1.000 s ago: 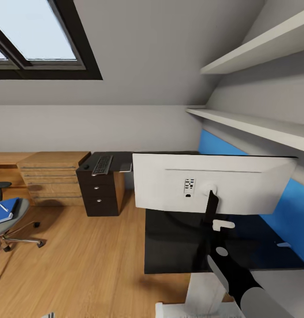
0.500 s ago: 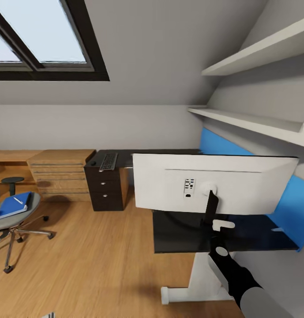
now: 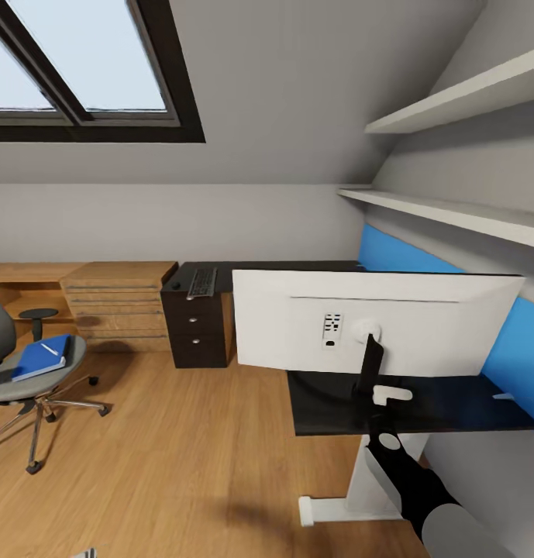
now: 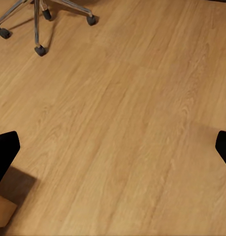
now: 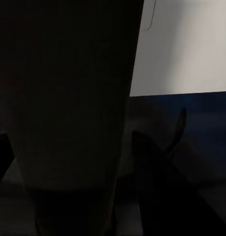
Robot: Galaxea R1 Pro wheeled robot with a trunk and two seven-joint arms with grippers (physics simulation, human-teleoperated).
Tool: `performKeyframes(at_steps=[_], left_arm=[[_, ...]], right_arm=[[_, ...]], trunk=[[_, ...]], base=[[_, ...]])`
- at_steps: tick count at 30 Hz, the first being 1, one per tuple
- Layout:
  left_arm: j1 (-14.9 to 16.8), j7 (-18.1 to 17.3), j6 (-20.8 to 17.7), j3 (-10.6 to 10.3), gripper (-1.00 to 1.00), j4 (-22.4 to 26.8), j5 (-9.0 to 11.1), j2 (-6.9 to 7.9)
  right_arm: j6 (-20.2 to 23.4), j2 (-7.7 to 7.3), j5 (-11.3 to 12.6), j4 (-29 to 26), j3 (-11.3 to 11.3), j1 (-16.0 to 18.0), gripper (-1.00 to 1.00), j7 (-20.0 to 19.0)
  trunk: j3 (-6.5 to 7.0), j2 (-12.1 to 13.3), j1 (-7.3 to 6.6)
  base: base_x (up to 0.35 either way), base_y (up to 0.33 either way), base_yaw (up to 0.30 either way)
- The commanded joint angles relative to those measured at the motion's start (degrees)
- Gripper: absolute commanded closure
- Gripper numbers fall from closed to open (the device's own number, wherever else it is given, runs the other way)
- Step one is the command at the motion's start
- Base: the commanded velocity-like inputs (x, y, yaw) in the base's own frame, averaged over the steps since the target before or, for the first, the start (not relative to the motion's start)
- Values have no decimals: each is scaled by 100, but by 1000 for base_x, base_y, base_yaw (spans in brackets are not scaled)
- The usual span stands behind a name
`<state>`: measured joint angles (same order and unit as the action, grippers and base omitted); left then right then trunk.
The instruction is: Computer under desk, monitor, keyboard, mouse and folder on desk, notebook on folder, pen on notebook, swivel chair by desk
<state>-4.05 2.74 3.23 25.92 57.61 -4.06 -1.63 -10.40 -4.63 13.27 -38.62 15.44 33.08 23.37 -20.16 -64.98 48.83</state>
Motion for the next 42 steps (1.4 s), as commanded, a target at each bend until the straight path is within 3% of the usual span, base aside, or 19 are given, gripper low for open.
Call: performKeyframes(at_steps=[1,4,5,21,30,42], left_arm=[[1,16,11,7,-100,4,-43,-6],[1,22,11,9,-100,4,-43,-10],[1,23,11,9,-100,4,-43,-11],[1,24,13,10,-100,4,-51,-13],[1,16,15,10,-100,4,-51,-13],[1,16,15,10,-100,4,-51,-13]], right_arm=[[-28,-6,81,3,64,6,100,44],[-35,-4,86,3,61,6,100,52],[-37,-3,87,3,59,6,-100,53],[-49,-11,88,-6,47,5,-100,54],[-49,-11,87,-5,48,6,-100,54],[-58,-11,80,-5,55,7,-100,45]], trunk=[[-5,-4,1],[-5,-4,1],[-5,-4,1],[-5,-4,1],[-5,-4,1],[-5,-4,1]], base=[[-3,19,0],[-1,9,0],[-1,4,0],[-2,0,0],[-207,0,0],[-20,0,0]])
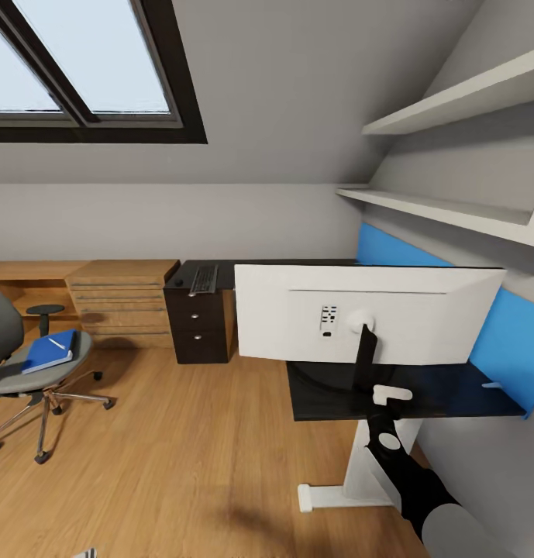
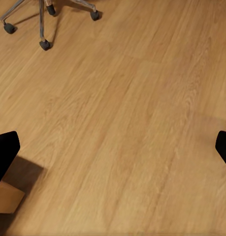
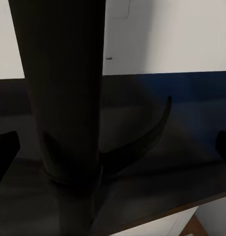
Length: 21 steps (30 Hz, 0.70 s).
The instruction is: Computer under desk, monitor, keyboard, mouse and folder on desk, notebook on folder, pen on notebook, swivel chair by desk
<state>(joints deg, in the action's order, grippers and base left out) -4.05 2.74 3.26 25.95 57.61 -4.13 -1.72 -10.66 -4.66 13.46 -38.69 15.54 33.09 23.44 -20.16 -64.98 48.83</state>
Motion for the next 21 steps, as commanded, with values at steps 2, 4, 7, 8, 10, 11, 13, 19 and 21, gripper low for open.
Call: performKeyframes(at_steps=[2,4,7,8,10,11,13,19,21], left_arm=[[0,16,9,6,-100,5,-44,-4],[0,16,8,6,-100,5,-44,-4],[0,17,8,4,-100,3,-47,-4],[0,19,8,3,-100,2,-50,-4],[0,24,5,-1,-100,-2,-54,-3],[0,26,3,-3,-100,-7,-55,-1],[0,31,1,-7,-100,-67,-60,2],[0,46,14,-5,-100,-276,-60,14],[0,49,14,-4,-100,-297,-56,18]], right_arm=[[-33,-9,61,-1,46,7,-100,38],[-34,-15,61,-5,42,5,-100,43],[-41,-18,61,-6,36,4,-100,45],[-43,-21,61,-6,35,4,-100,45],[-49,-33,64,-6,32,6,-100,46],[-55,-40,65,-6,32,7,-100,46],[-100,-59,70,1,27,6,-100,46],[-484,-87,89,14,5,4,-100,47],[-613,-126,92,17,-30,4,-100,47]], trunk=[[-5,-4,0],[-5,-4,0],[-5,-4,0],[-5,-4,0],[-5,-4,0],[-5,-4,0],[-5,-4,0],[-5,-4,0],[-5,-4,0]], base=[[-14,0,0],[-130,-4,0],[-178,-55,0],[-201,-115,0],[-199,-158,0],[-184,-198,0],[-123,-251,0],[-37,-315,0],[-10,-338,0]])
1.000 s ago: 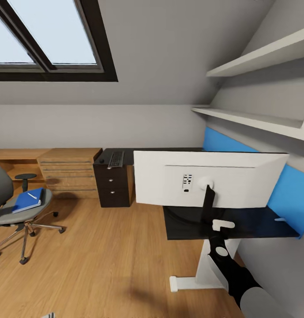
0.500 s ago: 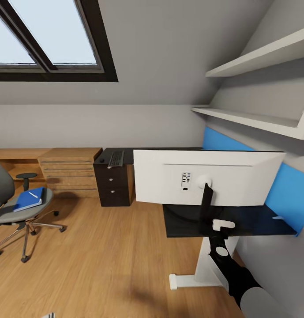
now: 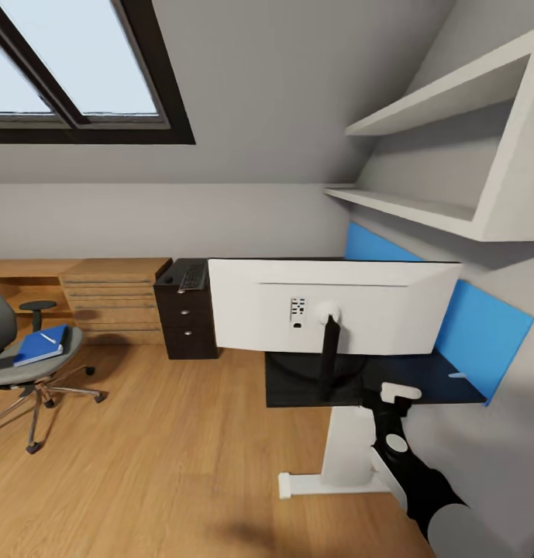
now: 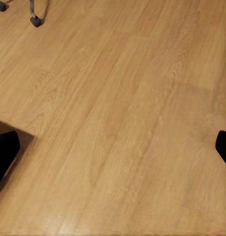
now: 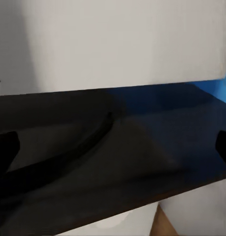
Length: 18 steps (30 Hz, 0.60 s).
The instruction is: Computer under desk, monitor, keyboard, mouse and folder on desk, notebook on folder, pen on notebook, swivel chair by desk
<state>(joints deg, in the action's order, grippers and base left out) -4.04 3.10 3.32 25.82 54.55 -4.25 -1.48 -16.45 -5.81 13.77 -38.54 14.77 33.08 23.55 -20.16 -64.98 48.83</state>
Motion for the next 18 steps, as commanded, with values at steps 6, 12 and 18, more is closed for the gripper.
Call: performKeyframes(at_steps=[6,12,18], left_arm=[[0,15,4,10,-100,-10,-42,-6],[0,15,6,10,-100,-23,-41,-2],[0,16,10,10,-100,-31,-41,2]], right_arm=[[-175,-116,63,4,-95,5,-100,35],[-202,-141,64,6,-165,6,-100,35],[-215,-141,64,12,-203,7,-100,29]], trunk=[[-6,-4,0],[-6,-4,0],[-6,-4,0]], base=[[-4,-343,0],[70,-329,0],[197,-273,0]])
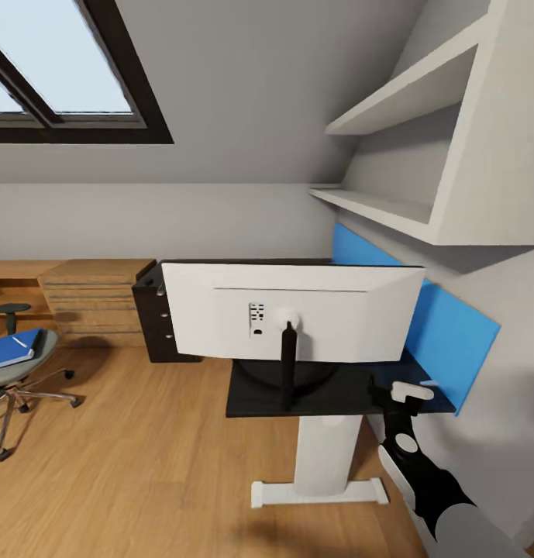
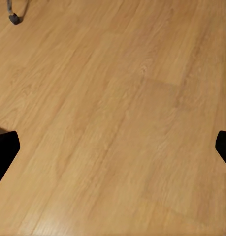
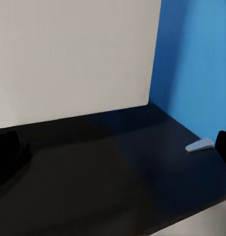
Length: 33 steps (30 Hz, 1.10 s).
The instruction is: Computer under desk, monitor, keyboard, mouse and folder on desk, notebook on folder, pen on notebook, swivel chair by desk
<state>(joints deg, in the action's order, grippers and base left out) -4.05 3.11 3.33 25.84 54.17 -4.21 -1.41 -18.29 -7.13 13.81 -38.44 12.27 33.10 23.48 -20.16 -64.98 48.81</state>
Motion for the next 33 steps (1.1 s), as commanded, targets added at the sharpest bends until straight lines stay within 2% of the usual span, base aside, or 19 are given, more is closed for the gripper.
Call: performKeyframes(at_steps=[1,13,33], left_arm=[[0,14,9,9,-100,7,-45,-6],[0,12,51,9,-100,6,-37,-17],[0,14,52,9,-100,6,-50,-10]], right_arm=[[-32,-9,60,2,46,5,-100,35],[110,-6,53,-4,58,3,-100,34],[80,1,16,3,83,3,-100,-10]], trunk=[[-6,-3,3],[-6,-3,3],[-6,-3,3]], base=[[199,-221,0],[103,-59,0],[301,-1,0]])
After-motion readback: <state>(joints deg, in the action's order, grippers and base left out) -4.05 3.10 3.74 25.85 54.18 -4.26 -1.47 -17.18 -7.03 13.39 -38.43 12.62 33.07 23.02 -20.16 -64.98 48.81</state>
